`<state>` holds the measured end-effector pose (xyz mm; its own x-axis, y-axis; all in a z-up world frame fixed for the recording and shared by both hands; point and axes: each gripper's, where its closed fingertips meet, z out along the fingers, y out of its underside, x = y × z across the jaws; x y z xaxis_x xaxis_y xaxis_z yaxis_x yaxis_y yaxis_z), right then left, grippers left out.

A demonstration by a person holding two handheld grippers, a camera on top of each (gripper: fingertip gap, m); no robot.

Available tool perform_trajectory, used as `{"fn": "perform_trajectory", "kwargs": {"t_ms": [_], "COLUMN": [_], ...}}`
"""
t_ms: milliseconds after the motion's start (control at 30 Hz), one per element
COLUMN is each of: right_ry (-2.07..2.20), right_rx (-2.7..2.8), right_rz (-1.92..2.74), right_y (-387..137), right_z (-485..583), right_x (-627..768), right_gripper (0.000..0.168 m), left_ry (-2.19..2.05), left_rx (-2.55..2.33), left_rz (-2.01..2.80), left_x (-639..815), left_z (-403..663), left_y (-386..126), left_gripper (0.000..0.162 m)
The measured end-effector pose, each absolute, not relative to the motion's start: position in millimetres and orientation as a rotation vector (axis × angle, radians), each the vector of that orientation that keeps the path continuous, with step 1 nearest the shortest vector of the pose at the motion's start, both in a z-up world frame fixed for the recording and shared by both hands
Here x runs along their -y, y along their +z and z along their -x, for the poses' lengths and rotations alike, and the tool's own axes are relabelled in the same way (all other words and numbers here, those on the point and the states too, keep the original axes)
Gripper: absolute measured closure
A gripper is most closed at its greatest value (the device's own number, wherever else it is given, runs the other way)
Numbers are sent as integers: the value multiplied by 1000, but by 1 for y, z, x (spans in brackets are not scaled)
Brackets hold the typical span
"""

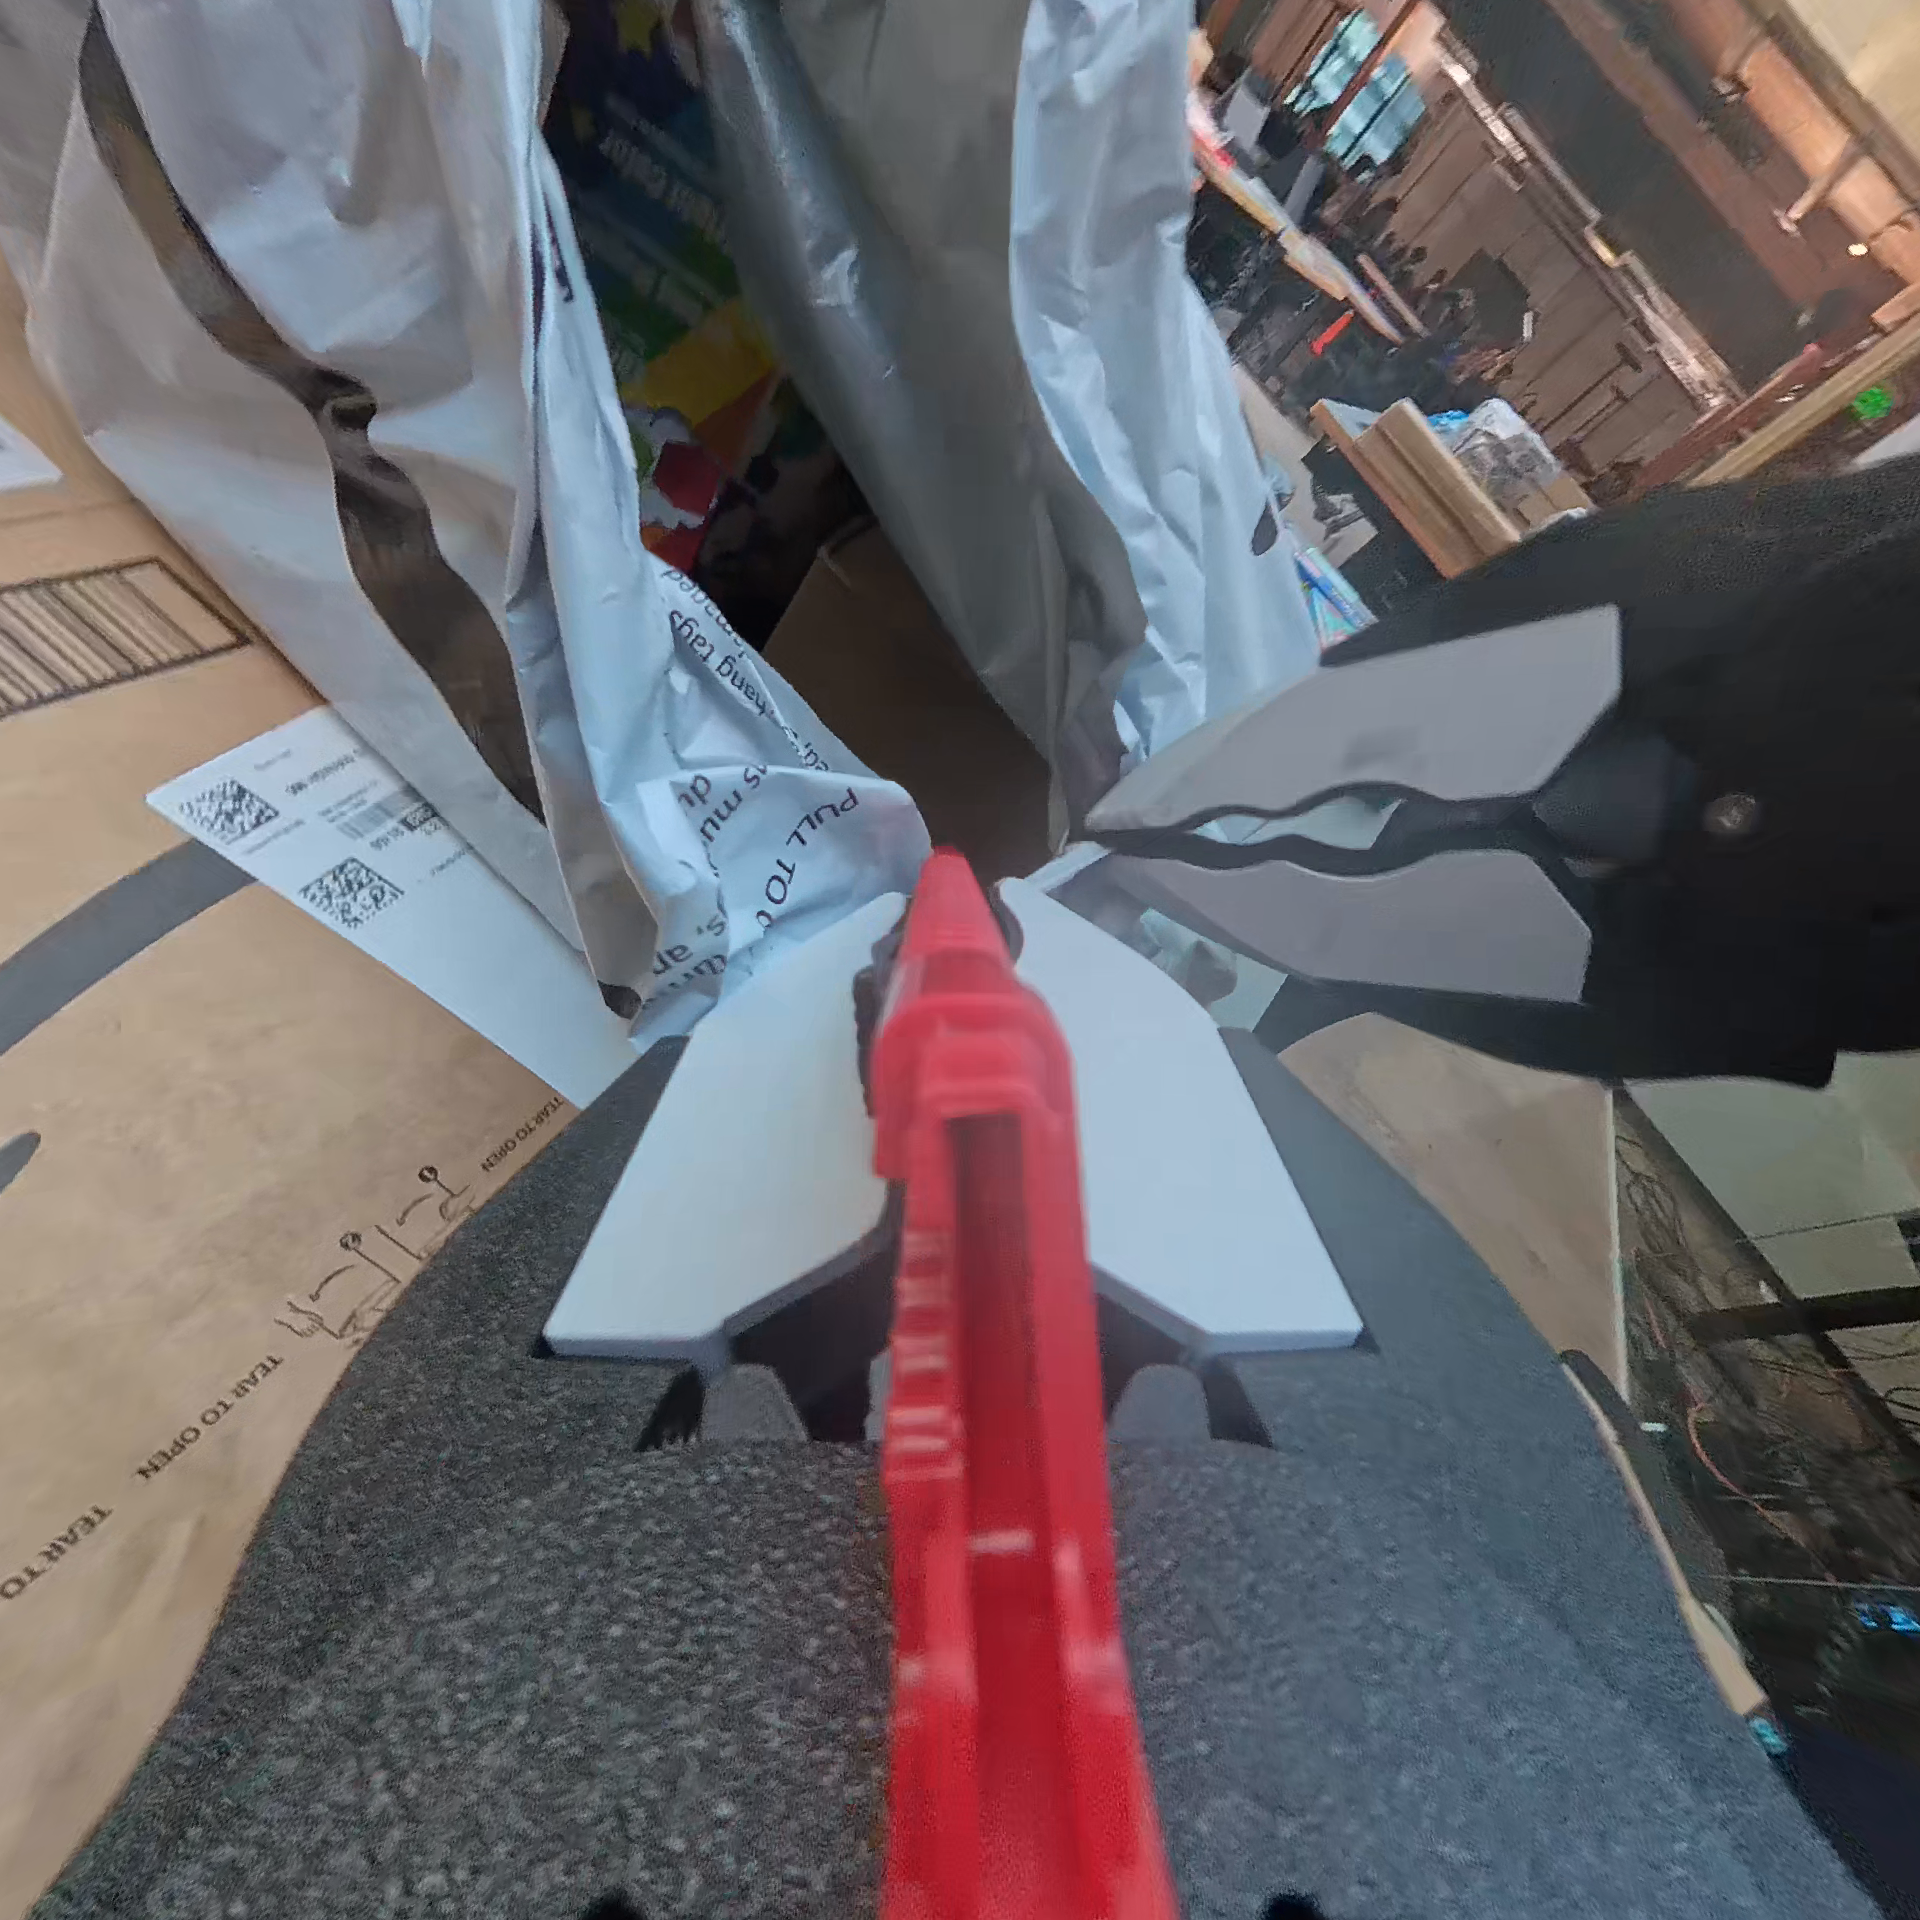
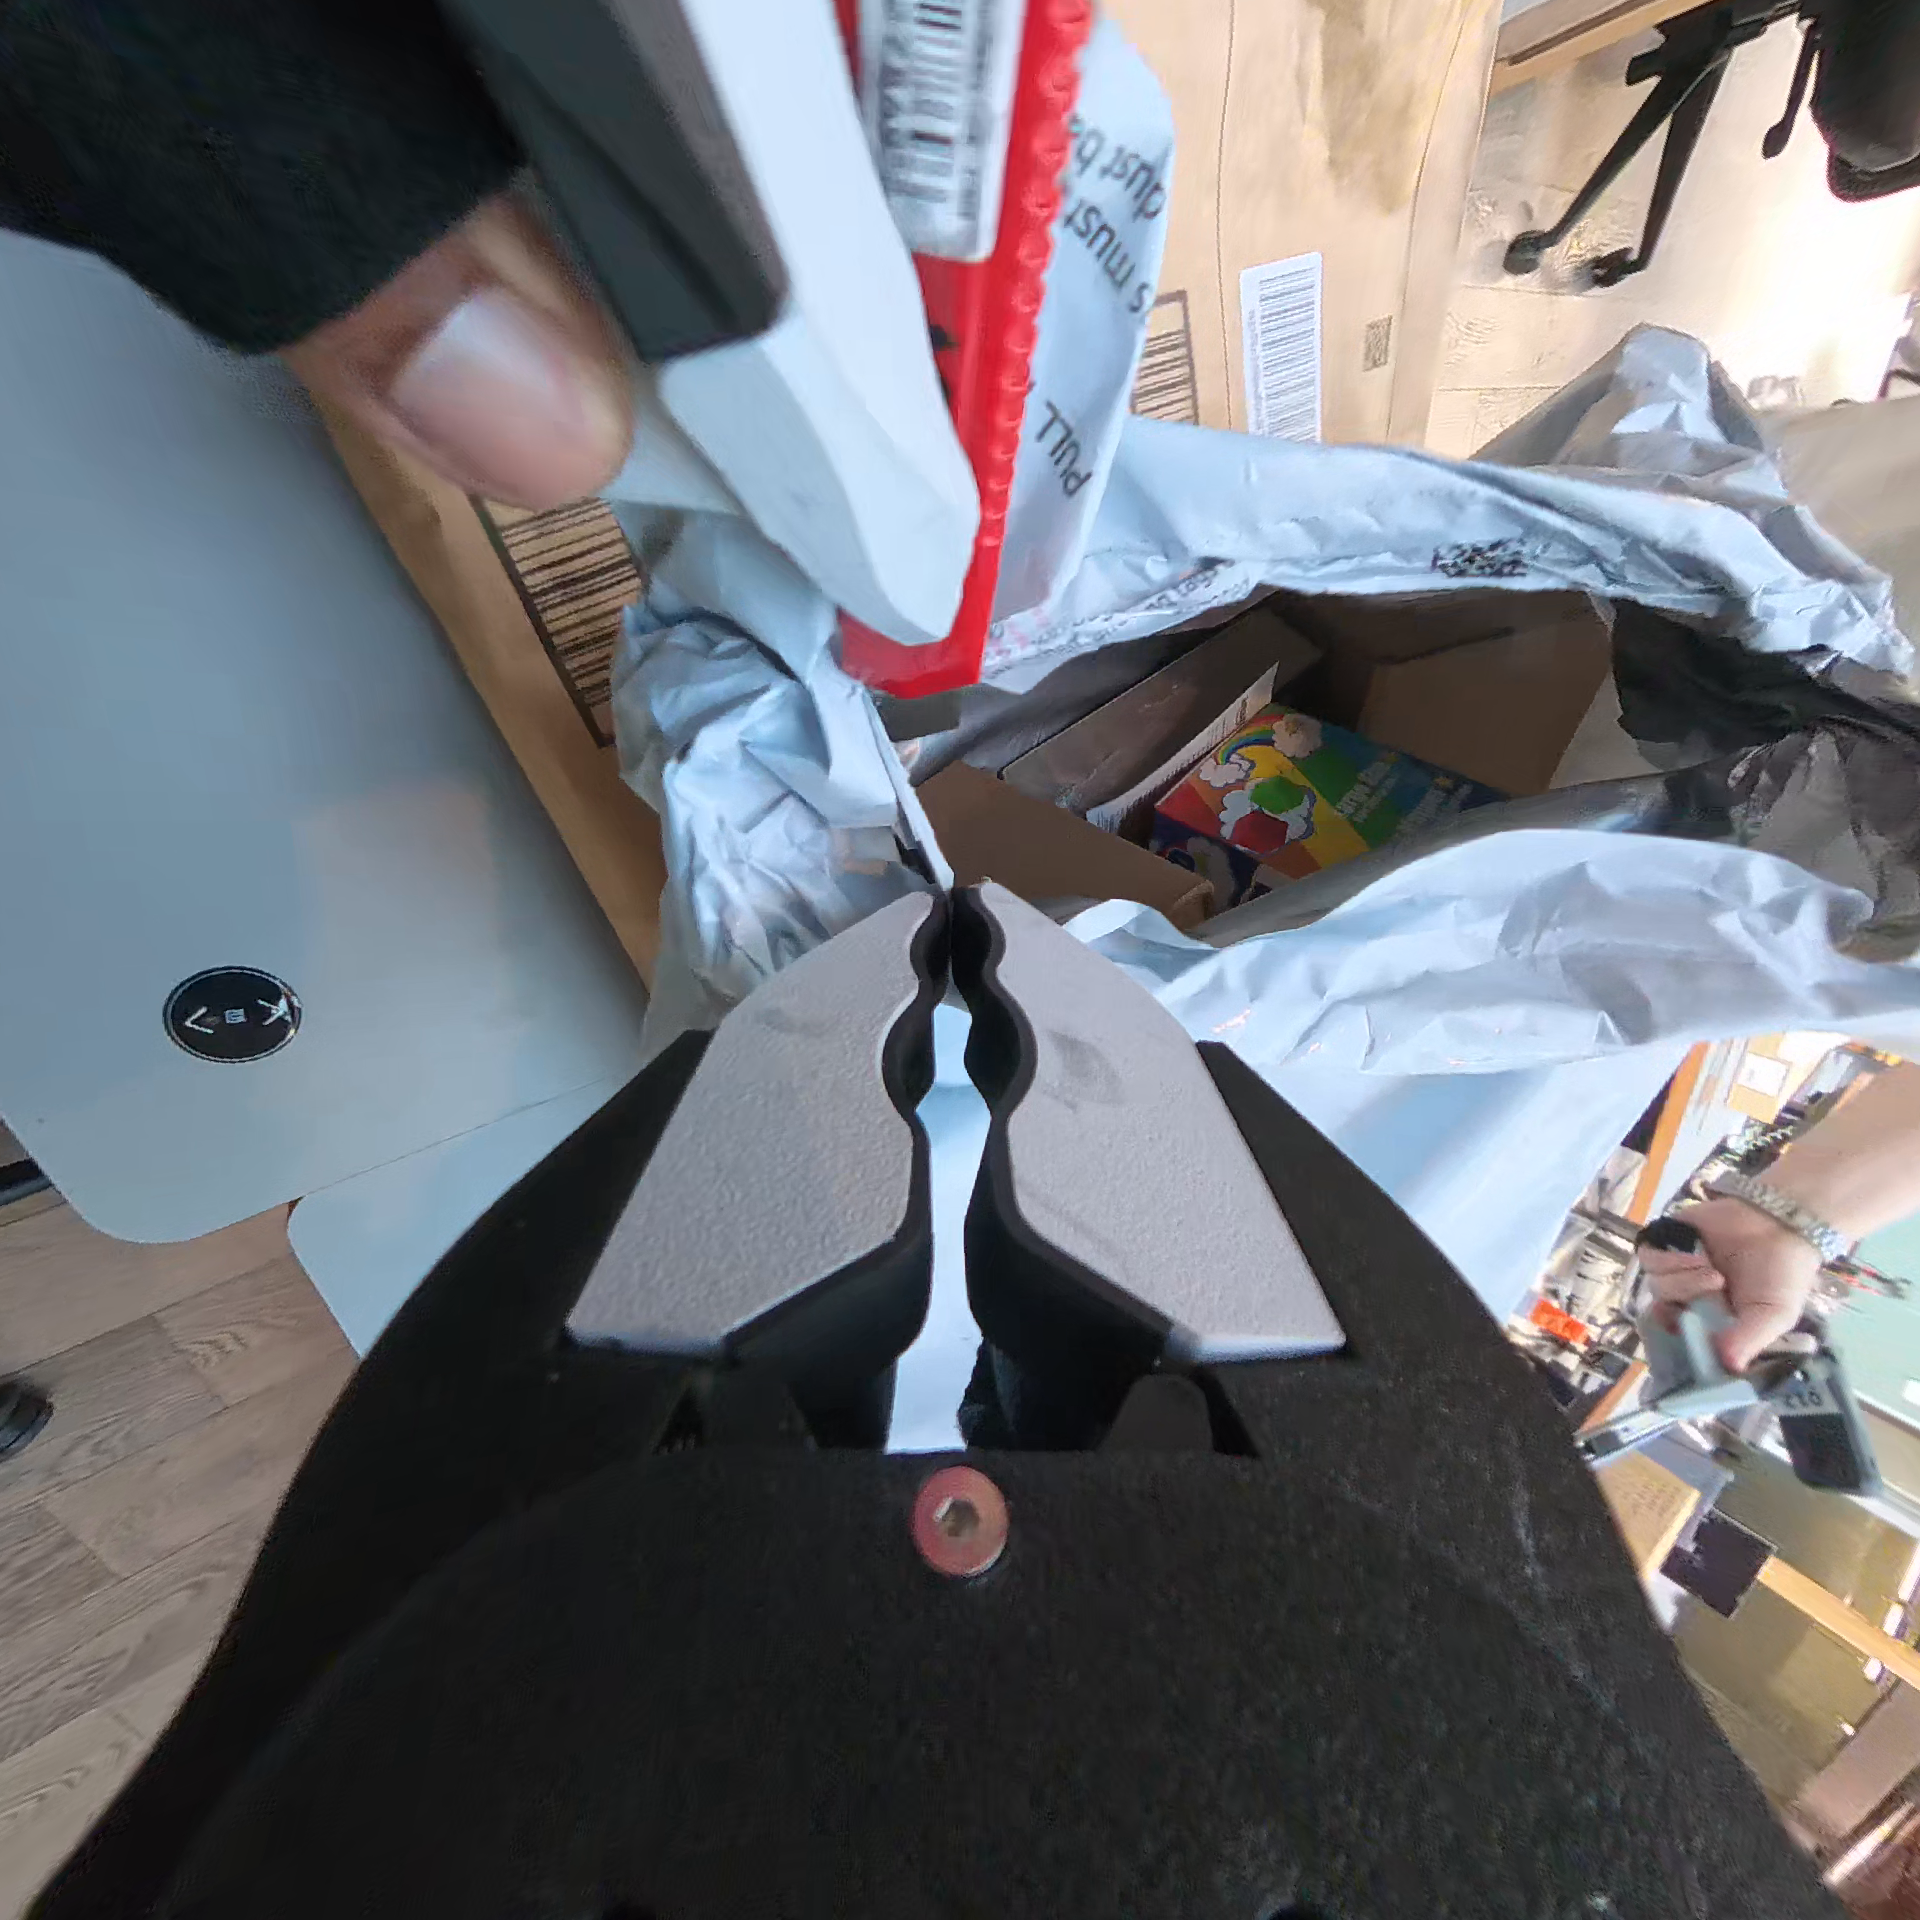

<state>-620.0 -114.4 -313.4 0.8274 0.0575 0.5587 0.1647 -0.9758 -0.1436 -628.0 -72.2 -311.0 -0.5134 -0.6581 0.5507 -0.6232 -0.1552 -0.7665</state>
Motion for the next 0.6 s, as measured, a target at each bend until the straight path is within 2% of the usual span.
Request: {"fn": "perform_trajectory", "kwargs": {"t_ms": [133,600], "right_ry": [-774,-683], "right_rx": [99,-24], "right_rz": [2815,2771], "right_y": [-313,-305], "right_z": [620,632], "right_x": [110,117], "right_gripper": [168,168], "left_ry": [-1772,-1751], "left_rx": [-2069,-2121], "left_rz": [1281,1021], "left_x": [73,66], "left_z": [641,658], "left_y": [-311,-304], "left_gripper": [148,150]}}
